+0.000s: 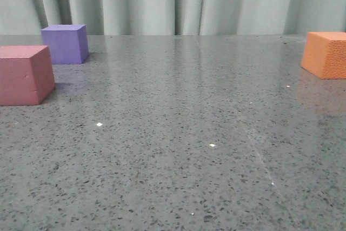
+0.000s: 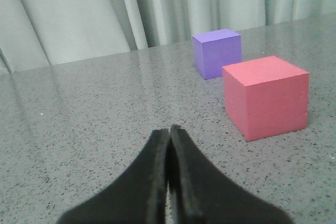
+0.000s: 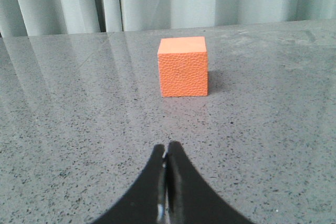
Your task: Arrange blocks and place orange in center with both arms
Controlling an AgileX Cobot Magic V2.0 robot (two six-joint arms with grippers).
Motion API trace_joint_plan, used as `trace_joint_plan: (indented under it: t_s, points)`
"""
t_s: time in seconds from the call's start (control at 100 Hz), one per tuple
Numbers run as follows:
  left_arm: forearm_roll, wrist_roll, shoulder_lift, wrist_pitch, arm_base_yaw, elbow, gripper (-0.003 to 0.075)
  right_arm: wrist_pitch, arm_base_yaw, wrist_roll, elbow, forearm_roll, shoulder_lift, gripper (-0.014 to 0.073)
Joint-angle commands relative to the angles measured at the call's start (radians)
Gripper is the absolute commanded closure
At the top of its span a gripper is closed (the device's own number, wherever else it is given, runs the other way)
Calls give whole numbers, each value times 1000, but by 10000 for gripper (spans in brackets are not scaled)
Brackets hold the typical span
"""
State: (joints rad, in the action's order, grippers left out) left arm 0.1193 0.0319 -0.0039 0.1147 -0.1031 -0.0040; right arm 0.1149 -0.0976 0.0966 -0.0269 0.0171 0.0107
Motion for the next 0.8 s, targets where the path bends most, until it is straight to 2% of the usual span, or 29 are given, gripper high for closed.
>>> trace_joint_plan:
  t_s: [0.0,0.57,0.71,0.79]
  points:
    - [-2,-7,-33,-79,3,53,739,-77,1,-8,13,-2,19,661]
    - [-2,-7,-33,-79,3,53,739,-77,1,-8,13,-2,19,661]
    - [-2,-7,-33,-79,3,53,739,-153,1,-7,13,-2,19,661]
    - [-2,-7,-33,-79,3,53,739,-151,0,14,28,0,19,661]
